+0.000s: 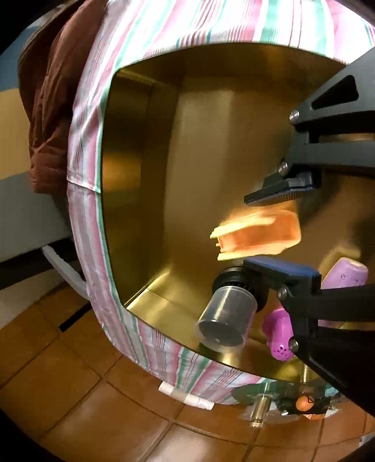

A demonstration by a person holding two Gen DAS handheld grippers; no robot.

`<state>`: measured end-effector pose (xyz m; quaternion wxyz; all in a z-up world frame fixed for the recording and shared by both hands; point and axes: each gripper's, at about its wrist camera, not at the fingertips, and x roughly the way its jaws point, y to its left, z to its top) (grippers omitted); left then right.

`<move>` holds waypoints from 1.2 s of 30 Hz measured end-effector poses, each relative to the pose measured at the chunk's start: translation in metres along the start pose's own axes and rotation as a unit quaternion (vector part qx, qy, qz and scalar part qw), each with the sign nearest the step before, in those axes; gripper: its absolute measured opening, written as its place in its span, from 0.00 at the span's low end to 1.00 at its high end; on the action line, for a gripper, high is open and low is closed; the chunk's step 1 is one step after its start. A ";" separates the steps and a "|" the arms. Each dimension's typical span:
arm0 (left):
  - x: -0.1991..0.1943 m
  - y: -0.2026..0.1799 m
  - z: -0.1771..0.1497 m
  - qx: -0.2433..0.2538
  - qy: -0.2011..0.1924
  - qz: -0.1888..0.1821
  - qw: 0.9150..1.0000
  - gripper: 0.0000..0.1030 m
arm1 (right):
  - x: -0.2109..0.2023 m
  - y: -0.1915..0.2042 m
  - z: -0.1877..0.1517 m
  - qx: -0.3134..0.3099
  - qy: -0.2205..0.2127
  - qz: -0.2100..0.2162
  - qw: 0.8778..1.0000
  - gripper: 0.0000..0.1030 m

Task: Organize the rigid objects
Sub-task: 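Carry the orange slide piece into the gold tray with the right tool and release, then move the open right tool from the tray to the orange linked cubes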

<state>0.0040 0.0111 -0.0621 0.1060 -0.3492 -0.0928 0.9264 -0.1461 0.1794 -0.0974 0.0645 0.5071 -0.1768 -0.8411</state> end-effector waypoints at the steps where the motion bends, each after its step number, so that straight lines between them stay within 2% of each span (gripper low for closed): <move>1: 0.000 -0.001 -0.001 0.001 0.001 0.001 1.000 0.75 | -0.004 0.000 -0.002 -0.003 -0.005 -0.002 1.000 0.40; 4: 0.001 -0.003 -0.002 0.006 0.002 0.001 1.000 0.75 | -0.015 0.004 -0.005 -0.021 -0.020 -0.010 1.000 0.47; 13: 0.000 -0.009 -0.004 0.025 -0.003 0.005 1.000 0.75 | -0.042 0.017 -0.029 -0.086 -0.041 -0.026 0.995 0.48; 21: -0.005 -0.016 -0.005 0.038 -0.010 0.003 0.999 0.75 | -0.067 0.004 -0.039 -0.079 -0.049 -0.027 0.995 0.52; 25: -0.008 -0.023 -0.008 0.051 -0.016 -0.004 0.999 0.75 | -0.087 -0.015 -0.046 -0.071 -0.064 -0.037 0.995 0.59; 30: -0.007 -0.037 -0.015 0.072 -0.003 -0.039 0.997 0.75 | -0.109 -0.049 -0.058 -0.054 -0.072 -0.063 0.994 0.59; 34: -0.011 -0.055 -0.023 0.103 -0.004 -0.060 0.993 0.75 | -0.124 -0.091 -0.071 -0.009 -0.079 -0.077 0.994 0.59; 36: -0.014 -0.063 -0.025 0.118 -0.005 -0.065 0.991 0.75 | -0.128 -0.109 -0.077 0.007 -0.067 -0.087 0.994 0.59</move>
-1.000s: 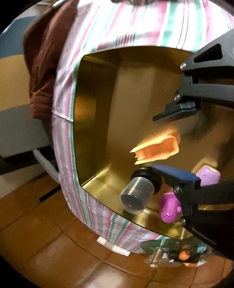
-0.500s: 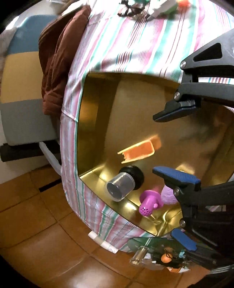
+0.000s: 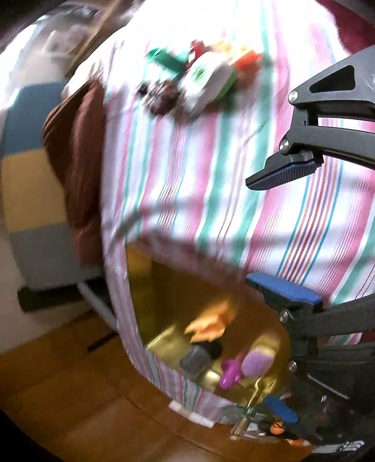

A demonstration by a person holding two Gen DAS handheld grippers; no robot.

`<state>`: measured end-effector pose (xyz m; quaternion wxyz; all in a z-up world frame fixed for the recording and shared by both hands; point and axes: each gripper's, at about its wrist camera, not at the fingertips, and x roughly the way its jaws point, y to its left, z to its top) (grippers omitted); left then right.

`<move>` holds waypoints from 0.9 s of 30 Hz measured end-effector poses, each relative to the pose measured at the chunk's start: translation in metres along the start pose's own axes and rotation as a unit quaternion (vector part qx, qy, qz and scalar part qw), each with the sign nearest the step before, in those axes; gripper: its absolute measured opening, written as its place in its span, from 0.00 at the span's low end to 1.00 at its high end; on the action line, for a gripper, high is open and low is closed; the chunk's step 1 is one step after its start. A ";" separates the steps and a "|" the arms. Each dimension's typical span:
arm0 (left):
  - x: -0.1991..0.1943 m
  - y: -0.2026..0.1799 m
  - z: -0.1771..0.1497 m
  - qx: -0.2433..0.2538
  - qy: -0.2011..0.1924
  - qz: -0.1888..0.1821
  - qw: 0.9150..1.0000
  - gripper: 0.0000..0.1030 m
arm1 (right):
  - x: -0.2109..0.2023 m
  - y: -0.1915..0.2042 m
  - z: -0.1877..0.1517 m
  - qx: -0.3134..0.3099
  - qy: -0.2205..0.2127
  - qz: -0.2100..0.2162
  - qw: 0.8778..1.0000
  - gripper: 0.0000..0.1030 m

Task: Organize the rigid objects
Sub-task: 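Move the open right tool from the tray to the orange linked cubes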

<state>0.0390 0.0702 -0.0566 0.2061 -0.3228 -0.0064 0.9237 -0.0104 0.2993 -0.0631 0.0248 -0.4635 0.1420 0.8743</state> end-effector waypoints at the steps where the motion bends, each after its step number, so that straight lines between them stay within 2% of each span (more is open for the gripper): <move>1: -0.001 -0.006 0.000 0.009 -0.001 -0.005 1.000 0.75 | 0.000 -0.012 -0.003 0.006 0.013 -0.010 1.000 0.59; 4: -0.003 -0.017 0.000 0.024 0.001 -0.023 0.999 0.75 | -0.007 -0.050 -0.005 0.031 0.030 -0.046 0.998 0.59; 8: -0.006 -0.032 0.000 0.044 0.000 -0.035 0.998 0.75 | -0.026 -0.108 0.002 0.072 0.015 -0.093 0.993 0.59; 10: -0.008 -0.040 -0.001 0.052 -0.001 -0.036 0.998 0.75 | -0.027 -0.135 0.007 0.074 0.022 -0.110 0.991 0.64; 17: -0.008 -0.059 0.000 0.064 0.006 -0.046 0.997 0.75 | 0.002 -0.177 0.017 0.039 0.064 -0.103 0.992 0.68; 24: -0.008 -0.085 0.004 0.094 0.006 -0.052 0.994 0.75 | 0.030 -0.194 0.022 0.030 0.065 -0.085 0.994 0.68; 27: -0.003 -0.097 0.009 0.102 0.011 -0.059 0.993 0.75 | 0.030 -0.196 0.025 0.019 0.056 -0.086 0.995 0.59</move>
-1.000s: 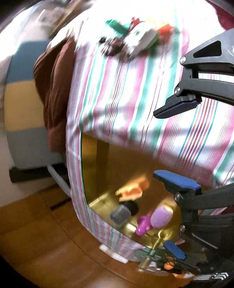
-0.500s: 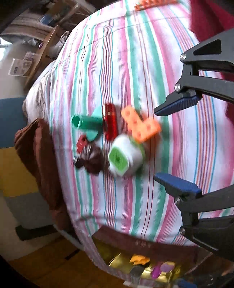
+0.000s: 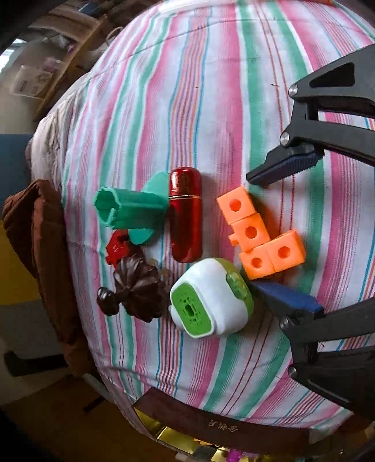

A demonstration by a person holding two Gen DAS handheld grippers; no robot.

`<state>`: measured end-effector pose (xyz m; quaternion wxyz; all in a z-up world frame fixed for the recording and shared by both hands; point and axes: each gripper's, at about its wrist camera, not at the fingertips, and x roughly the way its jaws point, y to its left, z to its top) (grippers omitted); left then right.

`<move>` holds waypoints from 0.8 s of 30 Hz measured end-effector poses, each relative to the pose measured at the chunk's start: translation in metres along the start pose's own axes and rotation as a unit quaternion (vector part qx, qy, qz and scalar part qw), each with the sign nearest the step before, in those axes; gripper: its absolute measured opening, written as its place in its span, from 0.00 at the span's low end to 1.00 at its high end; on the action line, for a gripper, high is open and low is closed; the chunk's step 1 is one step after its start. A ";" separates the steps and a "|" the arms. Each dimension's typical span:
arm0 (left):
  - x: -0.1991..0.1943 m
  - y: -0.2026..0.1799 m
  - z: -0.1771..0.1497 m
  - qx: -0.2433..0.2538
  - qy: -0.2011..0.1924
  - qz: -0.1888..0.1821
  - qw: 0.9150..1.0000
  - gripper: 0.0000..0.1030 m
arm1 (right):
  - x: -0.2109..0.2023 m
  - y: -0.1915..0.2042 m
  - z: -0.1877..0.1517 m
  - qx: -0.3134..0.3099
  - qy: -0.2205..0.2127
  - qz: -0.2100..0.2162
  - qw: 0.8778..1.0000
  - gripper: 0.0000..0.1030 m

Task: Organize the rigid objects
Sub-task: 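Close the right tool on the orange linked cubes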

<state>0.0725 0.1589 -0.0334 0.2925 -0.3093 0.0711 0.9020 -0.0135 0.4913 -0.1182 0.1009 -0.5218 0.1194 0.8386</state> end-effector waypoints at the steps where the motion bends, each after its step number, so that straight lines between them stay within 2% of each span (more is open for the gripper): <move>1: 0.003 -0.004 0.003 0.001 0.002 -0.005 1.000 0.75 | 0.000 -0.001 0.001 -0.001 -0.001 0.003 1.000 0.47; 3: 0.009 -0.011 0.008 0.003 0.007 -0.014 1.000 0.75 | 0.000 -0.004 0.002 0.003 0.000 0.008 1.000 0.37; 7: 0.025 -0.029 0.021 0.002 0.020 -0.032 0.999 0.75 | -0.001 -0.007 0.003 0.018 0.003 0.013 1.000 0.35; 9: 0.034 -0.036 0.029 -0.004 0.030 -0.046 0.998 0.75 | -0.002 -0.010 0.002 0.025 0.003 0.010 1.000 0.29; 13: 0.059 -0.048 0.044 -0.022 0.044 -0.060 0.997 0.75 | -0.005 -0.018 0.002 0.041 0.000 -0.004 0.999 0.29; 15: 0.068 -0.050 0.050 -0.035 0.048 -0.058 0.997 0.75 | -0.009 -0.021 0.004 0.049 -0.012 0.002 0.999 0.29; 19: 0.085 -0.054 0.054 -0.057 0.056 -0.050 0.996 0.75 | -0.011 -0.010 0.014 0.025 -0.038 -0.009 0.999 0.28; 21: 0.088 -0.055 0.053 -0.057 0.057 -0.045 0.996 0.75 | -0.012 -0.001 0.014 0.005 -0.043 0.009 0.999 0.27; 24: 0.093 -0.056 0.052 -0.052 0.063 -0.037 0.996 0.75 | -0.016 0.011 0.010 -0.010 -0.034 0.093 0.995 0.27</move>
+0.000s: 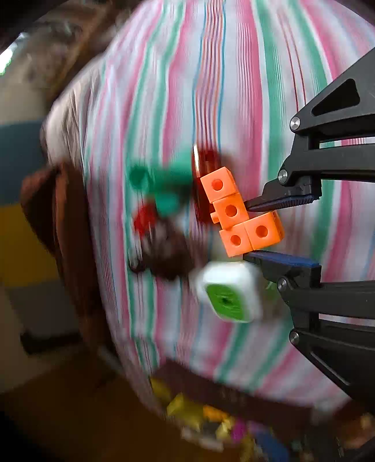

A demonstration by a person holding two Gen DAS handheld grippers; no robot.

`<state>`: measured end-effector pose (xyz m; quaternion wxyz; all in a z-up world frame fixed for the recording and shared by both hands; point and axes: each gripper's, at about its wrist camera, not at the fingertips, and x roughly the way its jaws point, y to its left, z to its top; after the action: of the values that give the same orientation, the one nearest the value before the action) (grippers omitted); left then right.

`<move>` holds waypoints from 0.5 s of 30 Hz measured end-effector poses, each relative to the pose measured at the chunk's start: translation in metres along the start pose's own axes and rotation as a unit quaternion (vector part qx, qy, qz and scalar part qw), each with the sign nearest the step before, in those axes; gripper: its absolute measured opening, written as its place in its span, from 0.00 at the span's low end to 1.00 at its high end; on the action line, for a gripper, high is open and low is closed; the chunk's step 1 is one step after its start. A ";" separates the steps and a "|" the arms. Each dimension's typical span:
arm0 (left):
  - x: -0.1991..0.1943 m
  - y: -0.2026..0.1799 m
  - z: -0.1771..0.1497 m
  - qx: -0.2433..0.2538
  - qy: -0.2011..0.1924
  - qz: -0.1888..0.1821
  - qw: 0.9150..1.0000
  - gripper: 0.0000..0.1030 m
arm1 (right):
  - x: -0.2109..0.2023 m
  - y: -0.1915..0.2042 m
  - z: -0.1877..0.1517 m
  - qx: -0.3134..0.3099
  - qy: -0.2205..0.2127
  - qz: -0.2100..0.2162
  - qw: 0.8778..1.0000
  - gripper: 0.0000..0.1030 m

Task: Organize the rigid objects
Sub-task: 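Close the right tool on the orange linked cubes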

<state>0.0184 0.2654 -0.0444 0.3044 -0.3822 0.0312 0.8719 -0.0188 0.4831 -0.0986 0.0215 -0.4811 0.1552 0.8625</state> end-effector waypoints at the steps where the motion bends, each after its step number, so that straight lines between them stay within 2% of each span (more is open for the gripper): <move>1: 0.002 0.000 0.001 0.001 0.002 0.001 1.000 0.75 | -0.001 0.003 -0.002 -0.004 0.002 0.013 1.000 0.27; 3: 0.007 -0.001 0.002 0.003 0.004 0.006 1.000 0.75 | -0.003 0.010 -0.005 -0.012 0.003 0.019 1.000 0.27; 6: 0.020 -0.005 0.008 0.005 0.014 0.015 1.000 0.75 | -0.012 0.001 -0.010 0.007 -0.002 0.003 1.000 0.27; 9: 0.036 -0.014 0.014 0.018 0.029 0.017 0.999 0.75 | -0.015 -0.017 -0.008 0.044 -0.005 -0.036 0.998 0.27; 12: 0.059 -0.027 0.022 0.033 0.049 0.003 0.998 0.75 | -0.017 -0.036 -0.007 0.071 -0.002 -0.075 0.995 0.27; 15: 0.082 -0.036 0.030 0.027 0.072 -0.011 0.997 0.75 | -0.014 -0.047 -0.008 0.096 0.008 -0.081 0.992 0.27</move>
<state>-0.0241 0.3454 -0.0730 0.3213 -0.4361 0.0727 0.8375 0.0040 0.5276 -0.1022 0.1365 -0.4946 0.1982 0.8351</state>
